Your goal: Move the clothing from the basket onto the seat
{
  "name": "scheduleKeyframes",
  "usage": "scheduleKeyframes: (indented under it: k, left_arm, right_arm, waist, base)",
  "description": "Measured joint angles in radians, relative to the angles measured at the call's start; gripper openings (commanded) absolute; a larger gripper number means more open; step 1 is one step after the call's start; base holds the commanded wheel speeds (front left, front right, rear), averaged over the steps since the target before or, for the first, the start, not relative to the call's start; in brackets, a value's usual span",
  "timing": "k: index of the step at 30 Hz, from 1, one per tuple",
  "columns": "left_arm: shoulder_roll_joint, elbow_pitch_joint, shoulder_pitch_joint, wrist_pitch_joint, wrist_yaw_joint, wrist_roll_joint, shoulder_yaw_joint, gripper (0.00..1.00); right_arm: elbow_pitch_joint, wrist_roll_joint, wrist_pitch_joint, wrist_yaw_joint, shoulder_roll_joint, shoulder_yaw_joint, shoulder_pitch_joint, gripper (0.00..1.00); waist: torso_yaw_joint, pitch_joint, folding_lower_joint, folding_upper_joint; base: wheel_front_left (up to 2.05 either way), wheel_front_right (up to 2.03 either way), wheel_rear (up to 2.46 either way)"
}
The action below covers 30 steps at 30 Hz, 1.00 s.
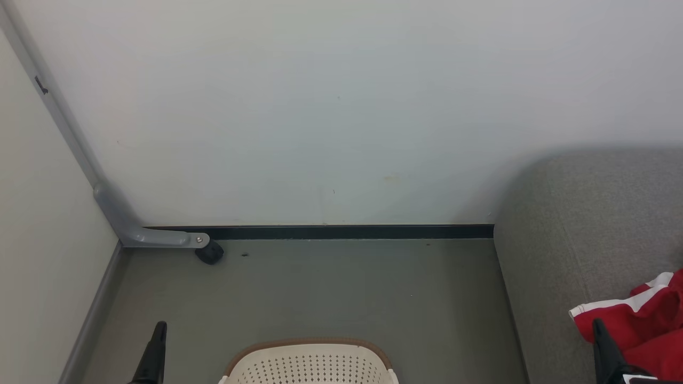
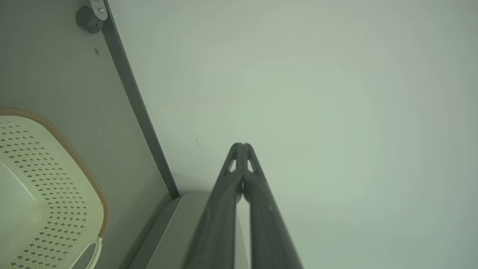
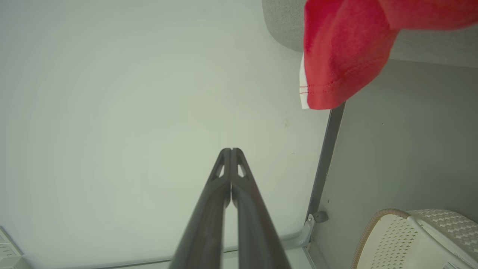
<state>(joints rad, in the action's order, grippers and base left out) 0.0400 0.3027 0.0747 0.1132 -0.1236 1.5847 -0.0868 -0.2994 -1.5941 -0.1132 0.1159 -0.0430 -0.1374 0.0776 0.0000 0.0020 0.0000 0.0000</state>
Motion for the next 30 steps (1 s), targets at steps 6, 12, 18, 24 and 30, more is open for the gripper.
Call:
scheduleKeyframes:
  k: [6,12,18,24,30]
  left_arm:
    - [0.0,0.0,0.0,0.0,0.0,0.0,0.0,0.0]
    - [0.0,0.0,0.0,0.0,0.0,0.0,0.0,0.0]
    - [0.0,0.0,0.0,0.0,0.0,0.0,0.0,0.0]
    - [0.0,0.0,0.0,0.0,0.0,0.0,0.0,0.0]
    - [0.0,0.0,0.0,0.0,0.0,0.013,0.0,0.0]
  right_arm:
    - [0.0,0.0,0.0,0.0,0.0,0.0,0.0,0.0]
    - [0.0,0.0,0.0,0.0,0.0,0.0,0.0,0.0]
    - [0.0,0.0,0.0,0.0,0.0,0.0,0.0,0.0]
    - [0.0,0.0,0.0,0.0,0.0,0.0,0.0,0.0]
    - [0.0,0.0,0.0,0.0,0.0,0.0,0.0,0.0]
  waist:
    - [0.0,0.0,0.0,0.0]
    - [0.0,0.0,0.0,0.0]
    - [0.0,0.0,0.0,0.0]
    - [0.0,0.0,0.0,0.0]
    - [0.0,0.0,0.0,0.0]
  base:
    - [0.0,0.0,0.0]
    - [0.0,0.0,0.0]
    - [0.0,0.0,0.0]
    - [0.0,0.0,0.0]
    - [0.0,0.0,0.0]
